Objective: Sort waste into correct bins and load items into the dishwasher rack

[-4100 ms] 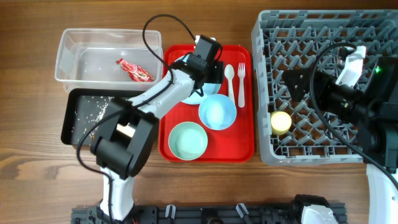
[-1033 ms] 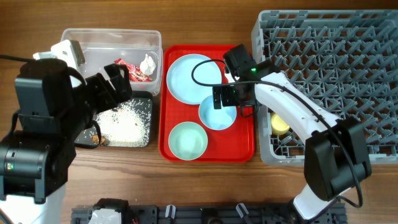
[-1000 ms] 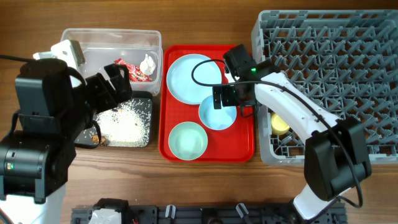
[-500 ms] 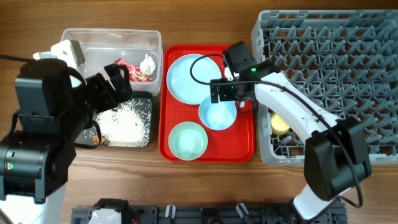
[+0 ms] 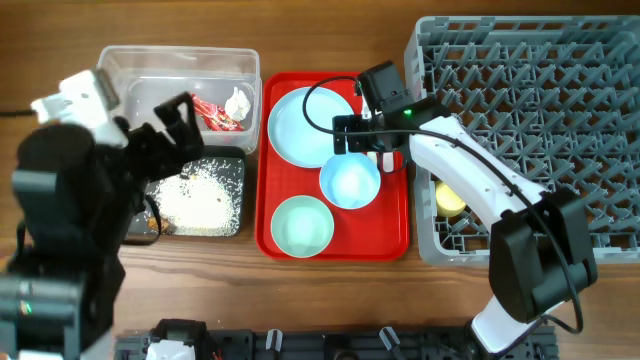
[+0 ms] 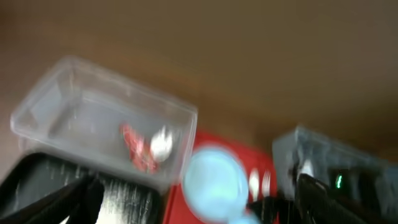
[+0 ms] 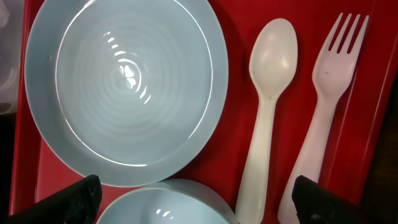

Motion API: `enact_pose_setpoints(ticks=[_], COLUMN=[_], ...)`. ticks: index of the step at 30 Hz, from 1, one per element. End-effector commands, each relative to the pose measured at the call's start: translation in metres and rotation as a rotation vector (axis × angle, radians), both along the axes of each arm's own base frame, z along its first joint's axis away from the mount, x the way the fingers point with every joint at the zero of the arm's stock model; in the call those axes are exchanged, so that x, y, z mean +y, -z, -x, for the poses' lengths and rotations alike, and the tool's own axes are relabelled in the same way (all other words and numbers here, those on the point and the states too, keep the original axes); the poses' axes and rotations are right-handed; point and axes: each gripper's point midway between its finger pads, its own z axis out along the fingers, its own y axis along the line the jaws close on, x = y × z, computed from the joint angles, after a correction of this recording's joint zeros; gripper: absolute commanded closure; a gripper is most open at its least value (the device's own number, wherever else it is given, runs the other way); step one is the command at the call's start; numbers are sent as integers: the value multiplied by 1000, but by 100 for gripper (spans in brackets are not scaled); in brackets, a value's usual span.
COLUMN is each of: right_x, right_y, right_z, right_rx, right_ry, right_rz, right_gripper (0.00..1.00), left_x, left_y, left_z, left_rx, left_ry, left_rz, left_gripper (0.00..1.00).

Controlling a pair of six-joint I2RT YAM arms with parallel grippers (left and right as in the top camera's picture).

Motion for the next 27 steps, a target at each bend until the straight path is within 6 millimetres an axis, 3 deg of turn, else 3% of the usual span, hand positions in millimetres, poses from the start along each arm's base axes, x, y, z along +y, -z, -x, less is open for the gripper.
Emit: enact_pose_setpoints(ticks=[1, 13, 20, 27], right_x=[-1, -1, -1, -1], right_y=[1, 1, 1, 1], right_z=[-4, -4, -4, -4], right_rx=[-10, -10, -10, -10], right_ry=[-1, -1, -1, -1], right_rz=[14, 14, 14, 14], right_gripper=[0, 0, 0, 0], left_x=[15, 17, 18, 18], left_y=[18, 113, 164, 198], left_z=[5, 39, 43, 38], left_rx=[-148, -485, -475, -451], left_ry=[-50, -59, -59, -63], left_rz=[-45, -8, -10, -13], left_gripper=[0, 0, 0, 0])
